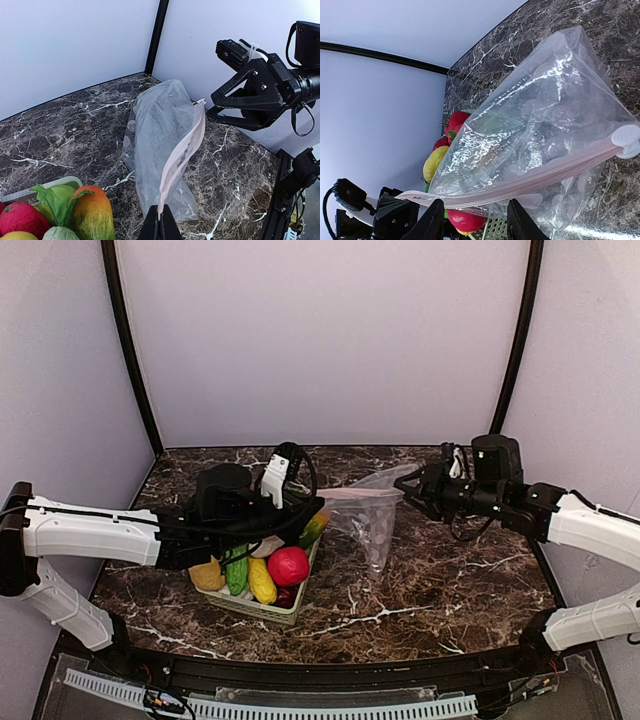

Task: Place the food in the zip-top bag and seal the zipper
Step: Pass from the left arm to the right

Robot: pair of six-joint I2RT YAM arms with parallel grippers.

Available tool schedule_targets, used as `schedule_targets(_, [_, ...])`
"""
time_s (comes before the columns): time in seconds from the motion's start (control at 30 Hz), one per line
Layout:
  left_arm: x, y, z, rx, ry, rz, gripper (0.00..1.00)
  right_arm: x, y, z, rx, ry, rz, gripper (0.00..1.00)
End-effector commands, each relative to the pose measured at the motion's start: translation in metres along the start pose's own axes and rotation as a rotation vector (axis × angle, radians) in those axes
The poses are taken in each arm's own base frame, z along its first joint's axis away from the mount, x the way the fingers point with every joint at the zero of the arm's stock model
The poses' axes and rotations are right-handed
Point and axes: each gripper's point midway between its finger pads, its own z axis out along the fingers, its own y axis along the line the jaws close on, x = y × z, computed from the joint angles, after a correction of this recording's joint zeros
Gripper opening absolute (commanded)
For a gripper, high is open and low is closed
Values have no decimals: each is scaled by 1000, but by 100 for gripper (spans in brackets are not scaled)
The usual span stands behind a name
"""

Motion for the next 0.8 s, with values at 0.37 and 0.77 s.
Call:
schedule_targets(0.37, [1, -4, 1, 14, -9, -20, 1, 2, -5, 1, -42, -39, 53, 35])
schedule_targets(0.77, [6, -6, -1, 32, -2, -34, 1, 5, -10, 16, -40, -15, 56, 33])
